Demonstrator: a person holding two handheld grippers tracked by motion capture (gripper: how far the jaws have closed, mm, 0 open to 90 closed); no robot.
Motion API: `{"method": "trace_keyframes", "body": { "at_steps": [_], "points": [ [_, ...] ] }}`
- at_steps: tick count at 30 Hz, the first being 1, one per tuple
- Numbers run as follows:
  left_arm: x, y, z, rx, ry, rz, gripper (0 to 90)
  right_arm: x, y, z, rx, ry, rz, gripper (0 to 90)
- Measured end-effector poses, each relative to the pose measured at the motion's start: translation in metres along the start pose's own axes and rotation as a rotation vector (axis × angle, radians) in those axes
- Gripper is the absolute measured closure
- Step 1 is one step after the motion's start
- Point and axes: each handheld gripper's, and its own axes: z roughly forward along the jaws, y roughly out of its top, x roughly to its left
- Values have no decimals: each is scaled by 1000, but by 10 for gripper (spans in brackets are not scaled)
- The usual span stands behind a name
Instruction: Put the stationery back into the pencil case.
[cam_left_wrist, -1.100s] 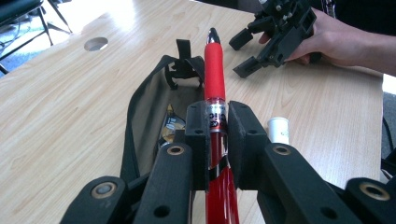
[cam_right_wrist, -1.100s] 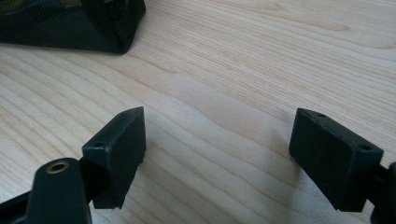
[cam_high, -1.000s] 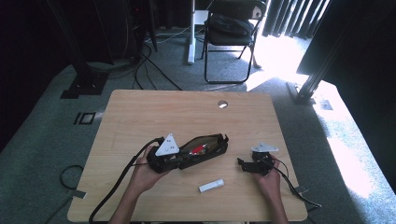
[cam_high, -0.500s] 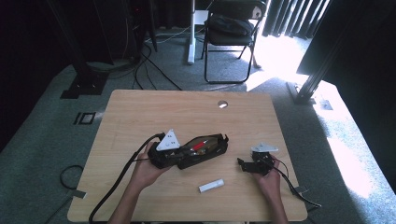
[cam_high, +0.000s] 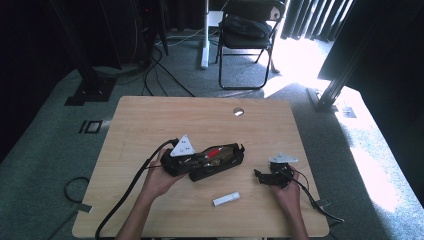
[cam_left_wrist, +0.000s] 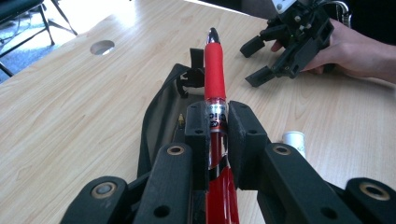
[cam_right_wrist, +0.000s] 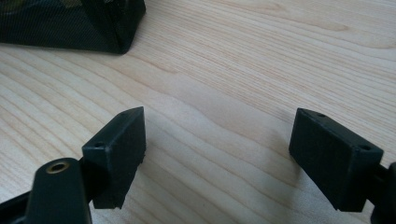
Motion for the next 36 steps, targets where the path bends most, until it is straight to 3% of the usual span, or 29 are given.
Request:
{"method": "trace_keyframes", "body": {
  "at_steps": [16,36],
  "points": [
    [7,7,12,7,-1,-1,797,0,0,0,1,1,0,182],
    [16,2,29,21,10,-25,797,0,0,0,0,2,1,181]
  ]
}}
